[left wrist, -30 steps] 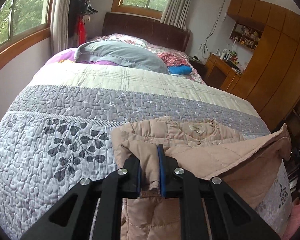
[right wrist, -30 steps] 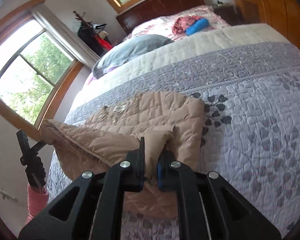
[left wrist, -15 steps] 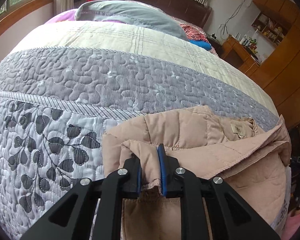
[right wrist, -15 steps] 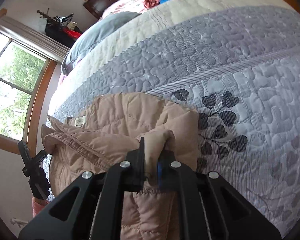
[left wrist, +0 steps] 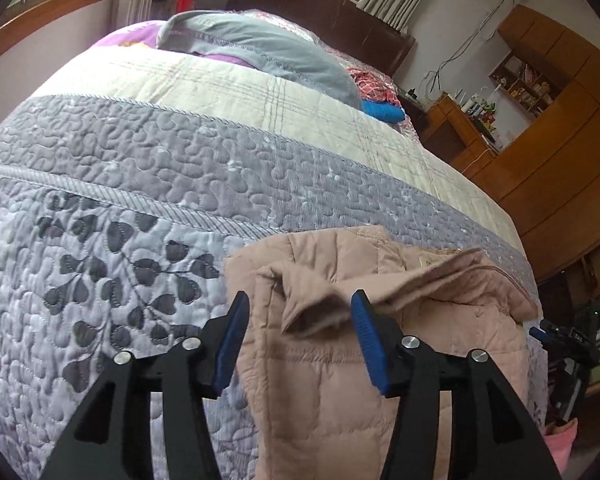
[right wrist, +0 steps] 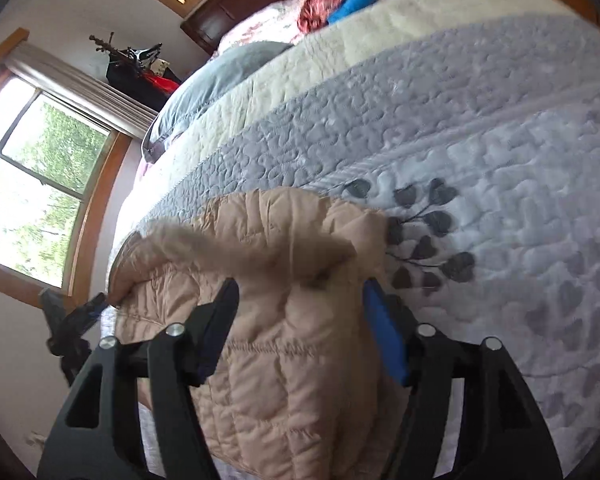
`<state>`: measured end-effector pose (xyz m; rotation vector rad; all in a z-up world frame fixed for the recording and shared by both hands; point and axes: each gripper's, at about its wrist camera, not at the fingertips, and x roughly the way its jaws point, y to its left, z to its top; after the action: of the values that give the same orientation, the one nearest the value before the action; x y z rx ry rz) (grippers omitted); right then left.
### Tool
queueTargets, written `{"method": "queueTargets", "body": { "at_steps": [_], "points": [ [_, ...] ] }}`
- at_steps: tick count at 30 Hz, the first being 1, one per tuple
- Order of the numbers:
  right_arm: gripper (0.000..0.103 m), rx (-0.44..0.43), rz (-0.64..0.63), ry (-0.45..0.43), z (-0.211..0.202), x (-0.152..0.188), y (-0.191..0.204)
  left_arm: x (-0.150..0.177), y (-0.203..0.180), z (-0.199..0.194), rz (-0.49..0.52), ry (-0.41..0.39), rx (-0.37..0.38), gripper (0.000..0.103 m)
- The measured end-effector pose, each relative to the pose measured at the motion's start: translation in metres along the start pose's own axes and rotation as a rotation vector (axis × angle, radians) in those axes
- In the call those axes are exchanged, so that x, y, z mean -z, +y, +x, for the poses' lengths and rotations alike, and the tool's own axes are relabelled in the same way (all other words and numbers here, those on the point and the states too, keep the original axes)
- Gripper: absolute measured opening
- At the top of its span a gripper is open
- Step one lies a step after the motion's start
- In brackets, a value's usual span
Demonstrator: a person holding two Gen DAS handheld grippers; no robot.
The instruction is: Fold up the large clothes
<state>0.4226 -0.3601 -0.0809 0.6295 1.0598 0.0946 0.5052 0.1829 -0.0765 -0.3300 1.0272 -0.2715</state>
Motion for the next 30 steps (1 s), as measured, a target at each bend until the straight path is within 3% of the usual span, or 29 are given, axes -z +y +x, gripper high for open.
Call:
{"method": "queueTargets", "body": {
  "at_steps": [3,7,9,12,14,15,17,21,26,30],
  "points": [
    [0.057,-0.040,-0.022,0.019,-0.010,0.021,0.000,0.019,0.002,-0.016,0.038,-0.002,-0.033,0.053],
    [0.056,-0.040,-0.069,0.048,-0.009,0.057,0.003,0.057,-0.007,-0.018,0.090,0.032,-0.017,0.053],
    [0.051,-0.061,-0.078,0.077,-0.001,0.072,0.004,0.073,-0.012,-0.013,0.104,0.044,-0.021,0.053],
    [0.042,-0.010,-0.115,0.101,0.012,0.087,0.009,0.087,-0.019,-0.008,0.125,0.028,-0.035,0.050],
    [0.020,-0.009,-0.116,0.090,0.014,0.090,0.010,0.093,-0.024,-0.007,0.139,-0.007,-0.062,0.036],
    [0.015,-0.030,-0.114,0.083,0.013,0.090,0.012,0.095,-0.026,-0.008,0.135,-0.023,-0.059,0.025],
    [0.009,-0.053,-0.118,0.056,0.007,0.087,0.017,0.099,-0.027,-0.014,0.105,-0.064,-0.045,0.017],
    [0.008,-0.019,-0.173,0.031,0.000,0.077,0.034,0.111,-0.020,-0.027,0.066,-0.138,-0.018,0.014],
    [0.008,0.032,-0.152,0.084,0.017,0.075,0.027,0.118,-0.001,-0.007,0.034,-0.096,-0.006,0.015],
    [0.009,-0.001,-0.081,0.117,0.036,0.080,0.001,0.120,0.002,0.003,0.048,-0.068,-0.016,0.017]
  ]
}}
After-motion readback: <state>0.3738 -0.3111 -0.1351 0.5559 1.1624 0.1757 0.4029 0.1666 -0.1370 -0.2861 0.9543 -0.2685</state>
